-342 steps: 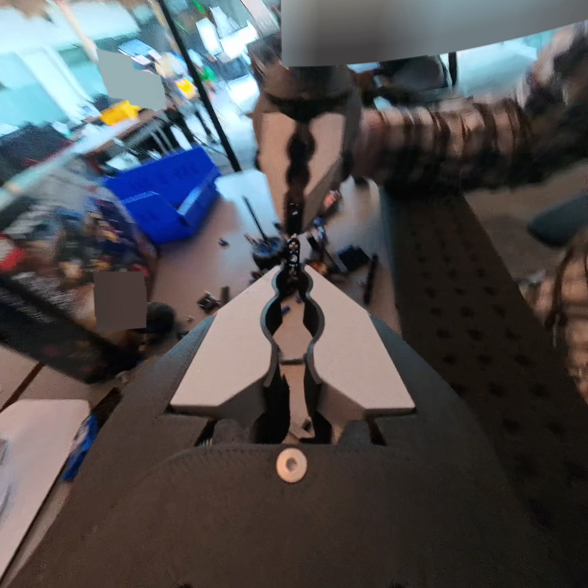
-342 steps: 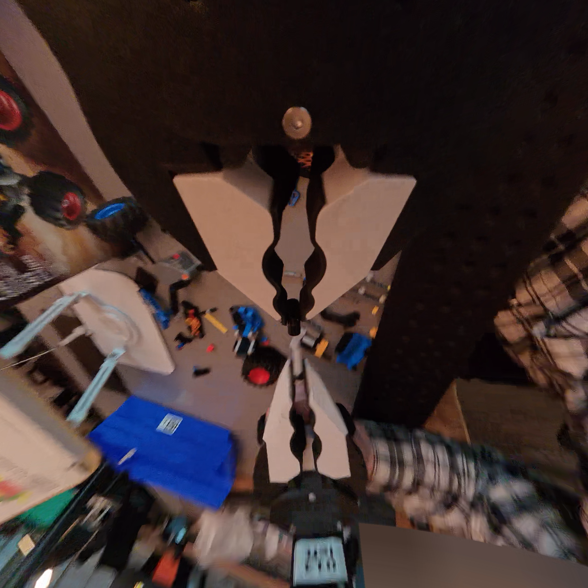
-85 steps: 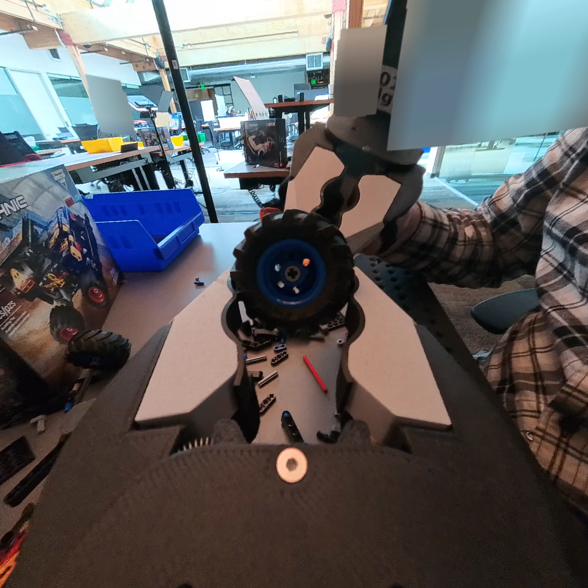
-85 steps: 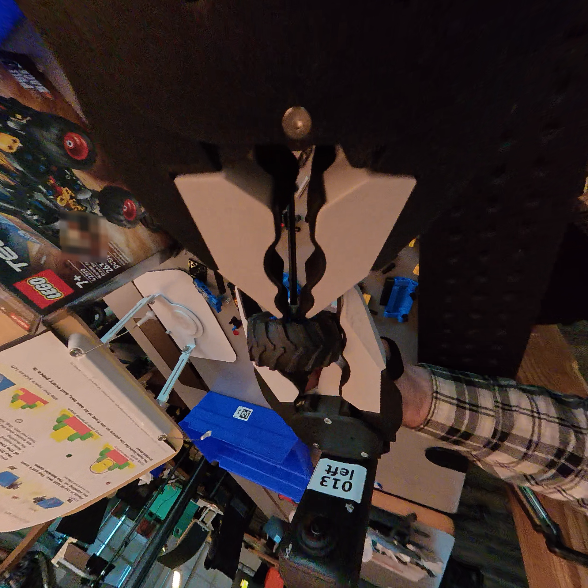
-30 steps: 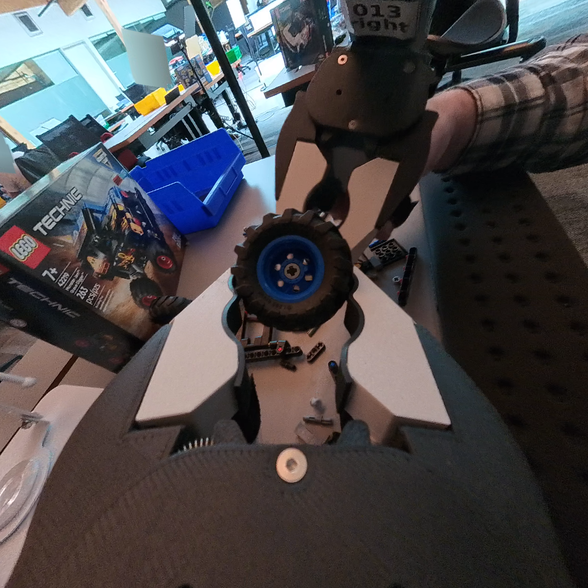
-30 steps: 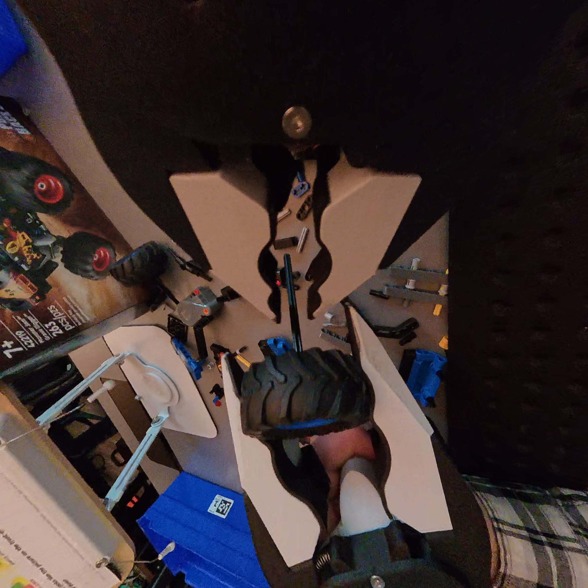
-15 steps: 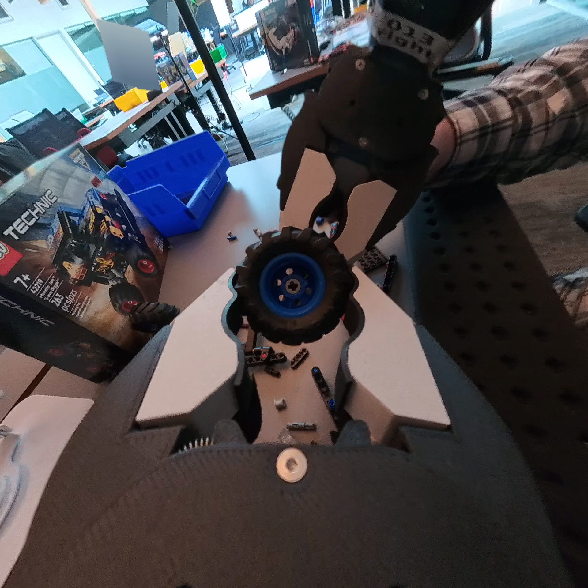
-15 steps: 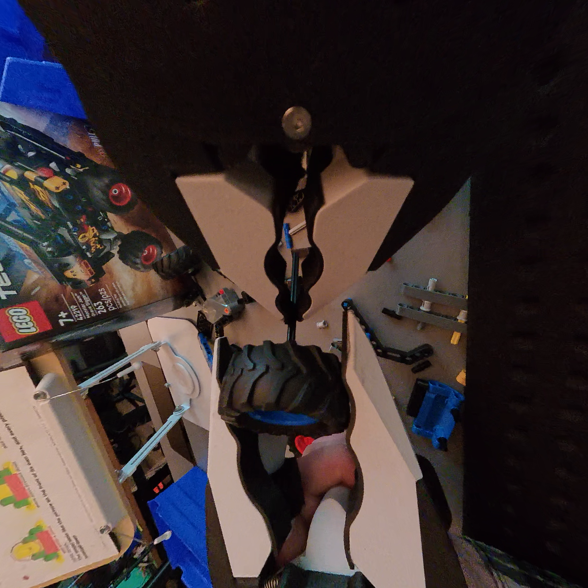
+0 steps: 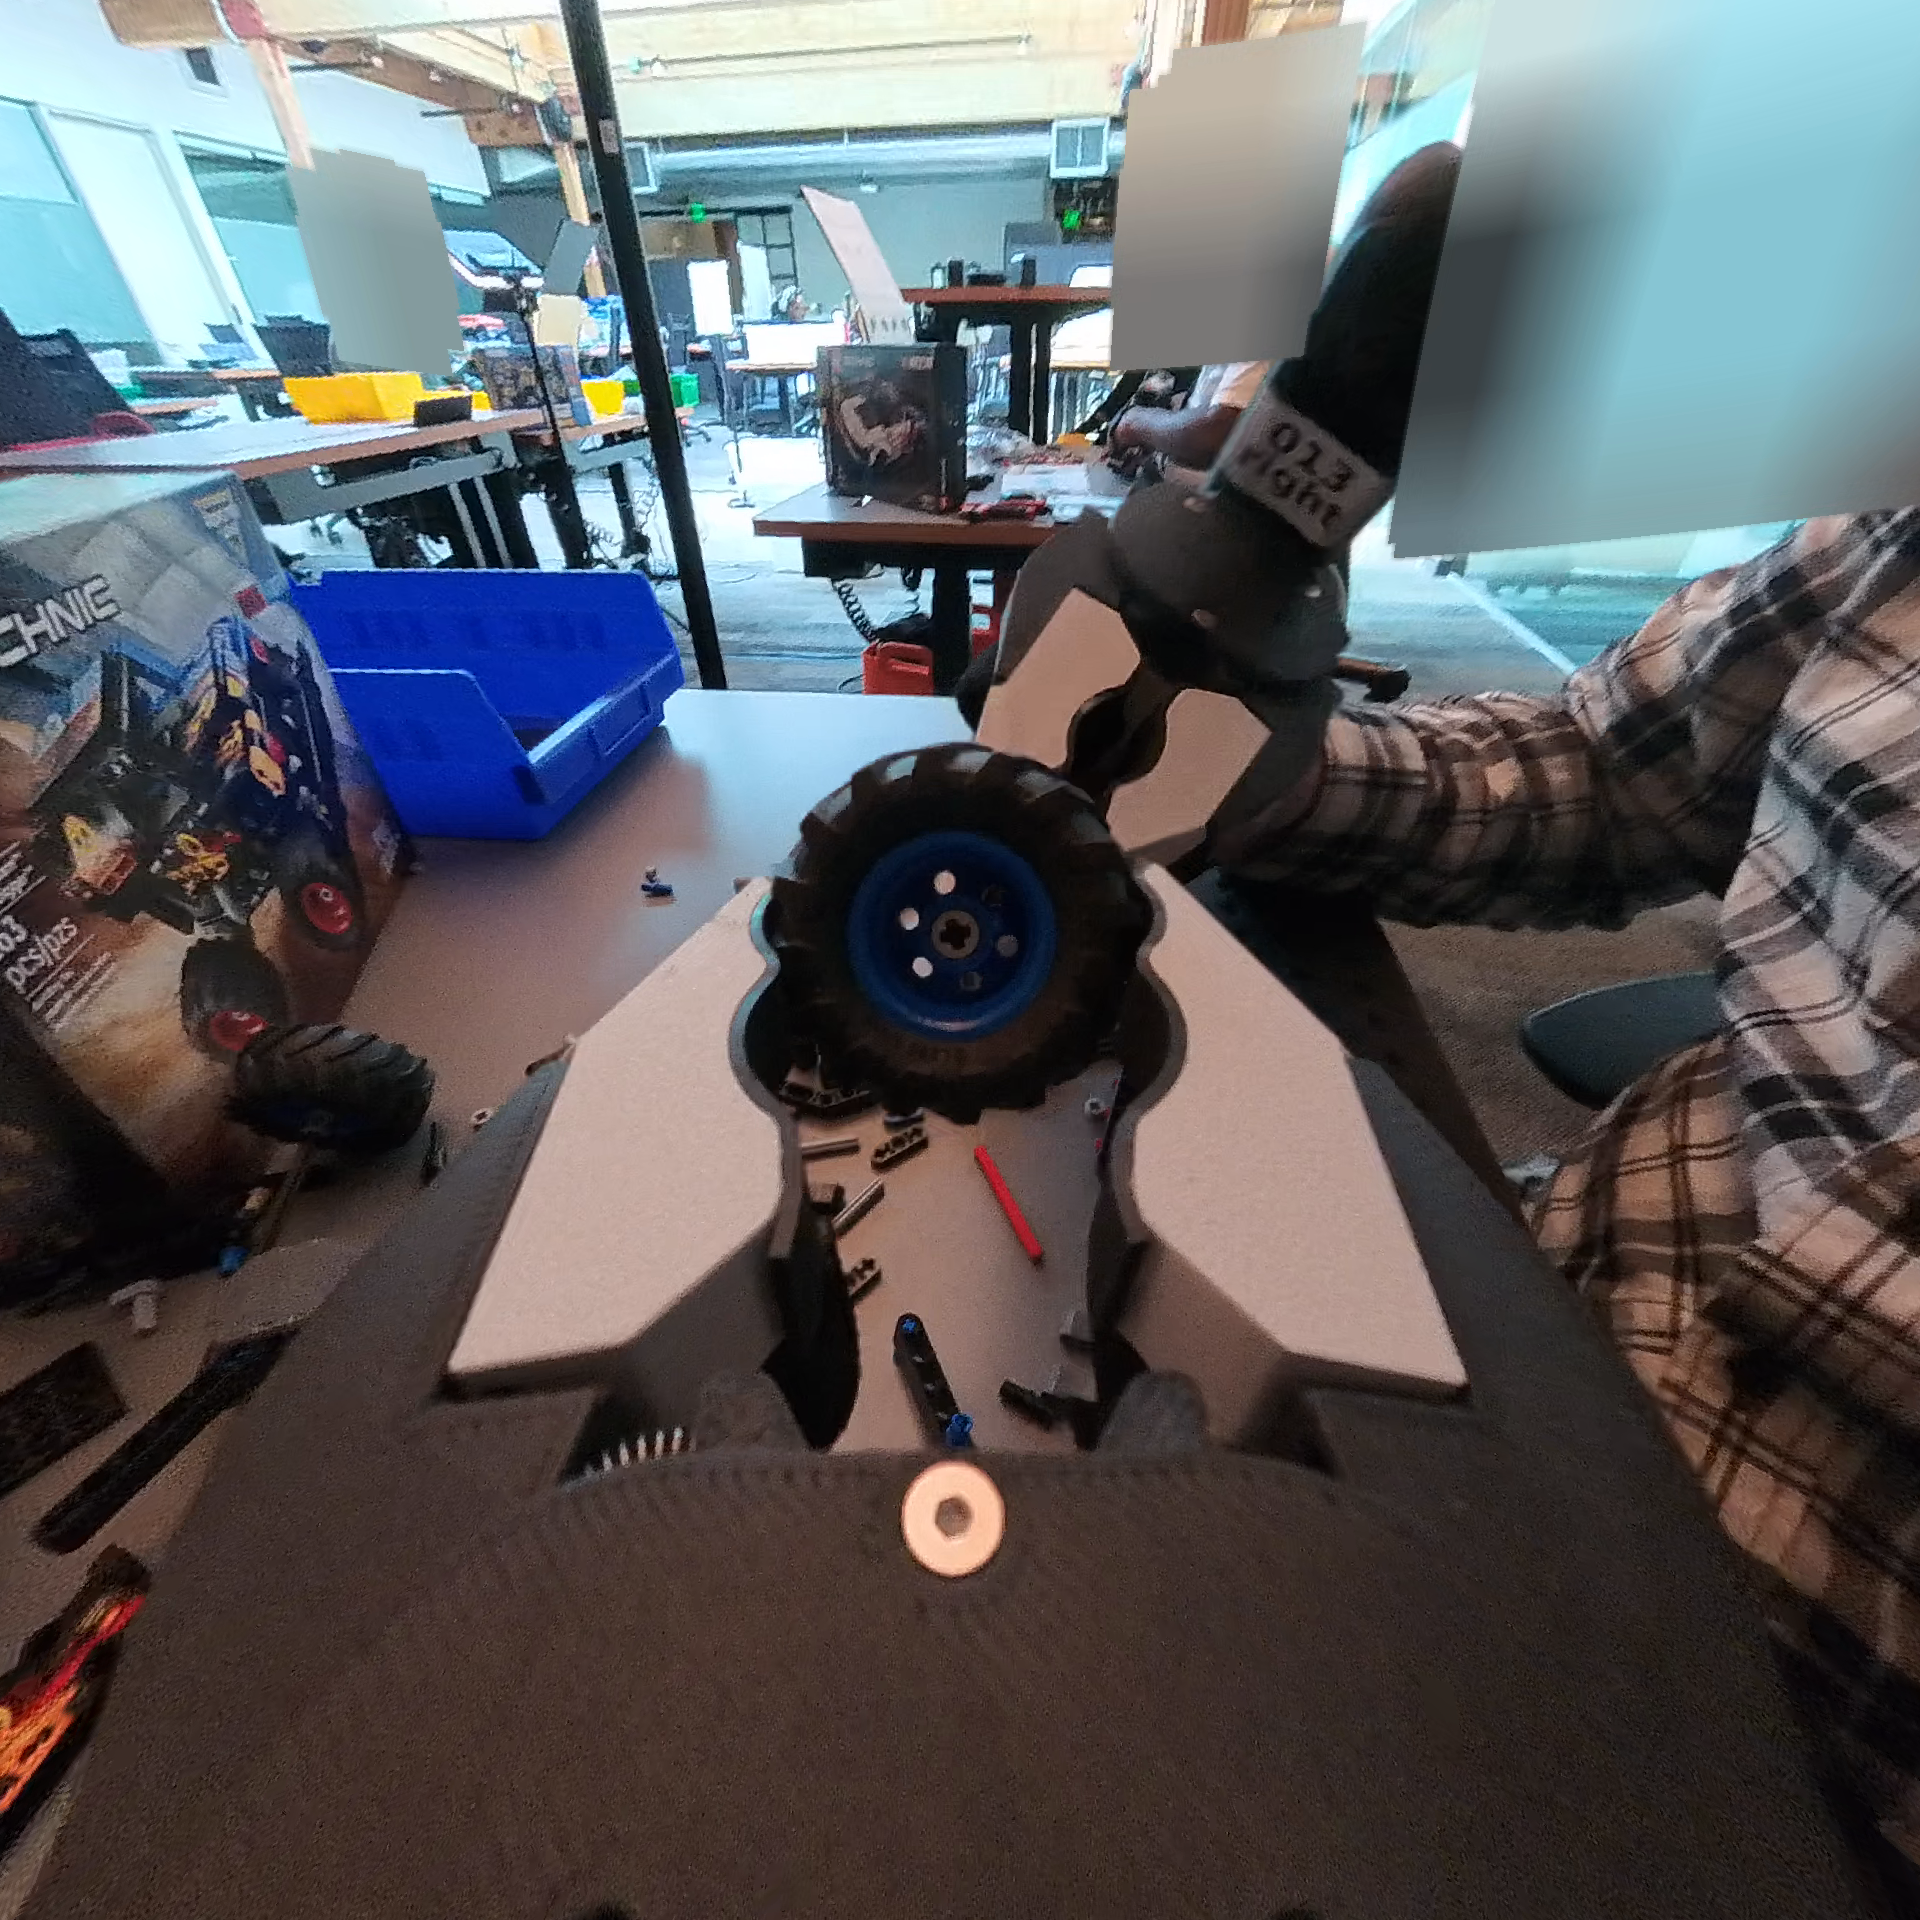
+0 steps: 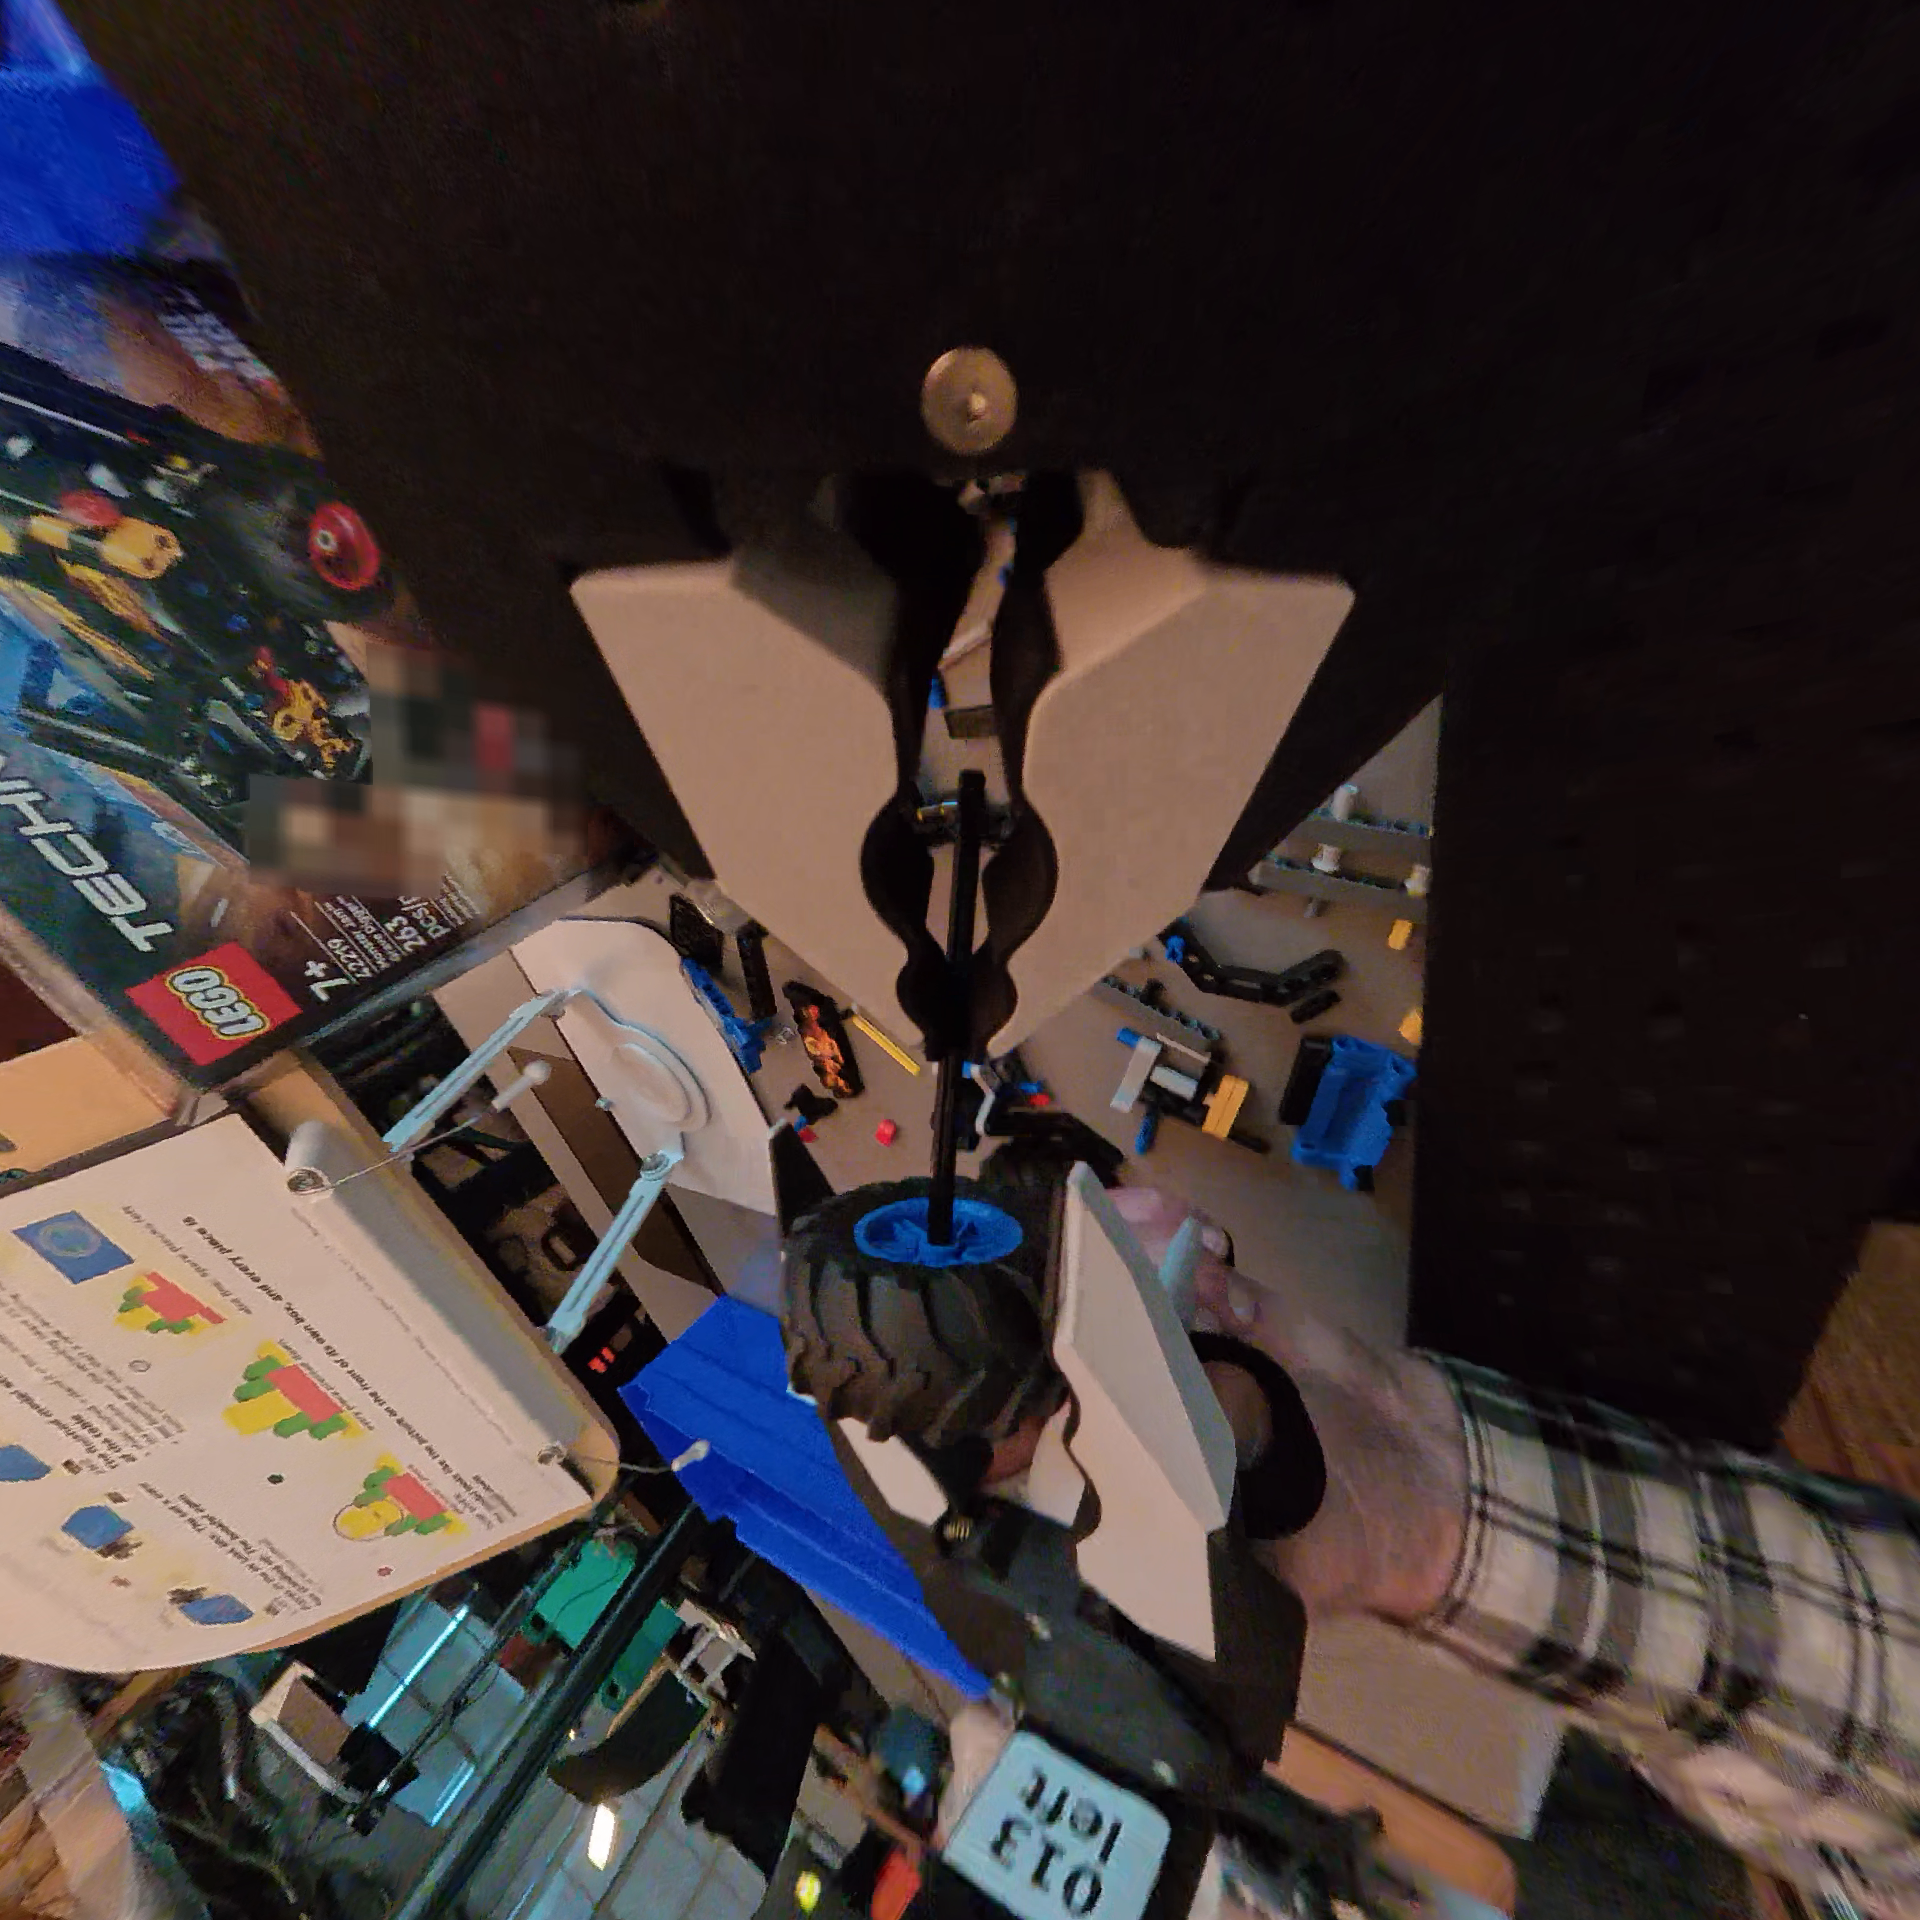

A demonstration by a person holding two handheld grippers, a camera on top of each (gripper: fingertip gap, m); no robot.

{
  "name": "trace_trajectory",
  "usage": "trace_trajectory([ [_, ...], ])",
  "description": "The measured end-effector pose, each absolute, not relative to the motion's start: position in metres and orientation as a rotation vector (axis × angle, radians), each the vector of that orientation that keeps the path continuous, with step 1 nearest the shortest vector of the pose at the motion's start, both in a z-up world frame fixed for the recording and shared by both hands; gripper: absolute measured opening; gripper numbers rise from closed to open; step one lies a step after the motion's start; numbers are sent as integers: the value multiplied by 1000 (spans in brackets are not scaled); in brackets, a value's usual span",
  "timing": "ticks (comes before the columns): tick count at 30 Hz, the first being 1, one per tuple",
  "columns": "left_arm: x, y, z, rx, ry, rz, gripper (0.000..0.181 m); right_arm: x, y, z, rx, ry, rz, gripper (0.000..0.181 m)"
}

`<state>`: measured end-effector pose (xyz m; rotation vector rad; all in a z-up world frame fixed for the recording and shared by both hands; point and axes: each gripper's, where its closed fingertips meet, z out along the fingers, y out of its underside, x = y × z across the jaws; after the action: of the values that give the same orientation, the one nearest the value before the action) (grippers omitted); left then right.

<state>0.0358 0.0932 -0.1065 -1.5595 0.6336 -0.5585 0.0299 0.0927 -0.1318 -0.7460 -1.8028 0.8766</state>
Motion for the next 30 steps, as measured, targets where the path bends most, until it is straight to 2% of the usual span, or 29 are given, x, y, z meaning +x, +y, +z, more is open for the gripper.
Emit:
trace_trajectory([
  [1, 37, 92, -106, -1556, 643, -561, 59, 32, 92, -128, -746, -1794, 911, 3],
  [10, 40, 80, -100, -1515, 703, -579, 60, 50, 86, -118, -719, -1795, 1063, 3],
  [13, -46, 65, -47, -1324, 401, -592, 57, 74, 127, -113, -827, -1688, 1127, 1],
  [18, 1, 95, -113, -1595, 612, -474, 62, 65, 138, -153, -900, -1843, 870, 2],
  [27, -8, 120, -159, -1772, 714, -162, 63, 58, 121, -196, -986, -2081, 796, 3],
  [30, -7, 123, -165, -1786, 702, -174, 62, 55, 122, -209, -1018, -2124, 747, 16],
])
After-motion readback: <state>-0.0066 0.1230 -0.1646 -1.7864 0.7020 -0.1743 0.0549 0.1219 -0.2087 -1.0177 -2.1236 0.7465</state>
